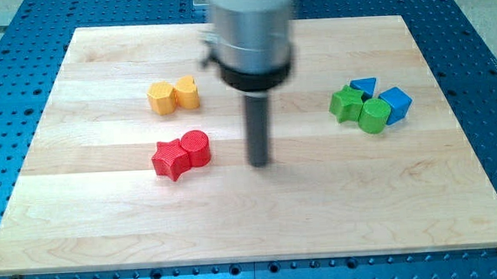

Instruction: Move the green circle slightly to the top

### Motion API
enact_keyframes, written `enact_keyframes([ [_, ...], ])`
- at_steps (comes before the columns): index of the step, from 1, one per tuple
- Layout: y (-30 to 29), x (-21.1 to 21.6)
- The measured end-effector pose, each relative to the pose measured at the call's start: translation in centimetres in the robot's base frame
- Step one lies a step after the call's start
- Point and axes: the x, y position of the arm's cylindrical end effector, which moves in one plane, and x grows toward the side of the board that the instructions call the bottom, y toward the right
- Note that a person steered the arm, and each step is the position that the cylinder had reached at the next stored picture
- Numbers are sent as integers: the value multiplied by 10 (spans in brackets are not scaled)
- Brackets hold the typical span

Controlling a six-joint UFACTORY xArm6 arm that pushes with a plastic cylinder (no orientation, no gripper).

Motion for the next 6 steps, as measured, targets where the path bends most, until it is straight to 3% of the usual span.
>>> enact_keyframes([
  [1,115,8],
  [3,131,-47],
  [5,105,-57],
  [6,145,-54],
])
